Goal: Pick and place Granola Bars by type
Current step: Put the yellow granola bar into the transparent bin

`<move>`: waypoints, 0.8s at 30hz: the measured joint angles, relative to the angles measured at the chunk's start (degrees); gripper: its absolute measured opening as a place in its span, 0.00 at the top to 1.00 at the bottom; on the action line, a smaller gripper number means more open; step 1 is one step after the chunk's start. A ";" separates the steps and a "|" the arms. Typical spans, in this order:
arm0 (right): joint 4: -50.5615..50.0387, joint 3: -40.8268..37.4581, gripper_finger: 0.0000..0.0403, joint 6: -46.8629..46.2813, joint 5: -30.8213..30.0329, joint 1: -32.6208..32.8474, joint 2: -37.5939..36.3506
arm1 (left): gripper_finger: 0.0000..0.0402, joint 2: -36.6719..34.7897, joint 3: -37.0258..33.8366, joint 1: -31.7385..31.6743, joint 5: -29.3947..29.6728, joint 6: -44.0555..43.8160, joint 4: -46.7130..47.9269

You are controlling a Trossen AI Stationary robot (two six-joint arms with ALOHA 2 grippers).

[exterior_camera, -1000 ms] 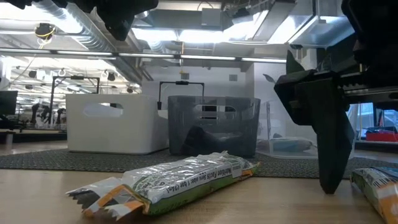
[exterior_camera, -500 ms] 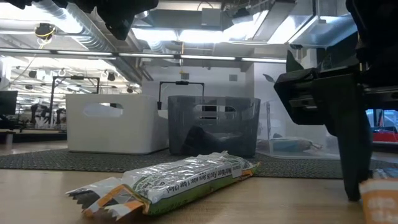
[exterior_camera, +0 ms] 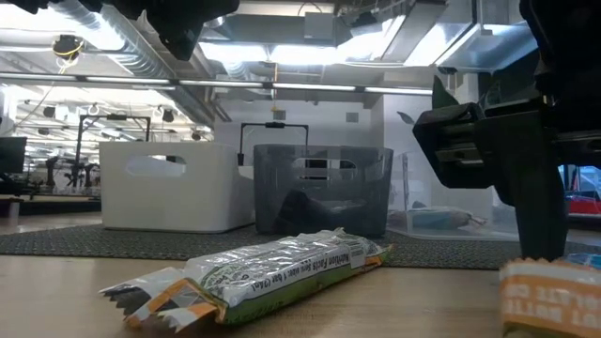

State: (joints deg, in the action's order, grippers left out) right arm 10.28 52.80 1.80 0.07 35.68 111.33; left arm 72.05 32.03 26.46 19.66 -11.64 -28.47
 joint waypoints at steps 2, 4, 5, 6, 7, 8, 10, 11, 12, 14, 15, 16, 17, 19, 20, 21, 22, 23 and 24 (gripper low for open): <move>0.11 -0.02 0.60 -0.01 -0.01 0.00 0.00 | 0.67 0.00 0.00 0.00 0.00 0.00 0.00; 0.18 -0.04 0.61 0.00 -0.01 0.00 0.00 | 0.67 0.02 0.00 0.00 0.00 0.00 0.00; 0.22 -0.04 0.61 0.00 -0.01 0.00 0.00 | 0.67 0.02 0.00 0.00 0.00 0.00 0.00; 0.20 -0.09 0.61 0.02 -0.01 0.00 -0.17 | 0.67 0.02 0.02 0.00 0.00 0.00 0.02; 0.13 -0.09 0.62 0.10 -0.01 0.00 -0.26 | 0.67 0.02 0.00 0.00 0.00 0.00 0.00; 0.13 -0.09 0.62 0.17 -0.01 0.00 -0.28 | 0.67 0.02 0.01 0.00 0.00 0.00 0.02; -0.08 -0.13 0.63 0.22 -0.01 0.00 -0.58 | 0.67 0.02 0.02 0.00 0.00 0.00 0.02; -0.11 -0.15 0.63 0.22 -0.01 0.00 -0.61 | 0.67 0.02 0.02 0.00 0.00 0.00 0.01; -0.11 -0.15 0.63 0.22 -0.01 0.00 -0.63 | 0.67 0.02 0.02 0.00 0.00 0.00 0.02; -0.09 -0.15 0.63 0.22 -0.01 0.00 -0.63 | 0.67 0.02 0.02 0.02 0.00 0.00 0.04; -0.07 -0.15 0.63 0.22 -0.01 0.00 -0.64 | 0.67 0.02 0.02 0.02 0.00 0.00 0.04; -0.07 -0.15 0.63 0.22 -0.01 0.00 -0.66 | 0.67 0.02 0.02 0.02 0.00 0.00 0.06; -0.07 -0.15 0.63 0.22 -0.01 0.00 -0.71 | 0.67 0.04 0.02 0.02 0.00 -0.02 0.07; -0.81 -0.26 0.63 0.23 -0.01 0.00 -1.48 | 0.67 0.04 0.02 0.02 0.00 -0.04 0.07; -1.42 -0.29 0.63 0.23 -0.02 0.00 -2.00 | 0.67 0.04 0.02 0.02 -0.02 -0.04 0.07; -2.58 -0.36 0.63 0.26 -0.19 0.00 -2.69 | 0.67 0.04 0.02 0.02 -0.01 -0.04 0.06; -3.72 -0.39 0.63 0.22 -0.60 0.00 -3.65 | 0.67 0.04 0.02 0.02 0.00 -0.03 0.05; -4.47 -0.39 0.63 0.09 -1.60 0.00 -4.94 | 0.67 0.04 0.04 0.02 -0.02 -0.06 0.09; -5.66 -0.36 0.63 -0.20 -2.78 0.00 -6.37 | 0.68 0.04 0.04 0.02 -0.02 -0.09 0.21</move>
State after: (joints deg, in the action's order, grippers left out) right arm 4.62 52.44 1.61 -2.72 35.68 104.96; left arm 72.10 32.08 26.48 19.64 -11.73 -28.26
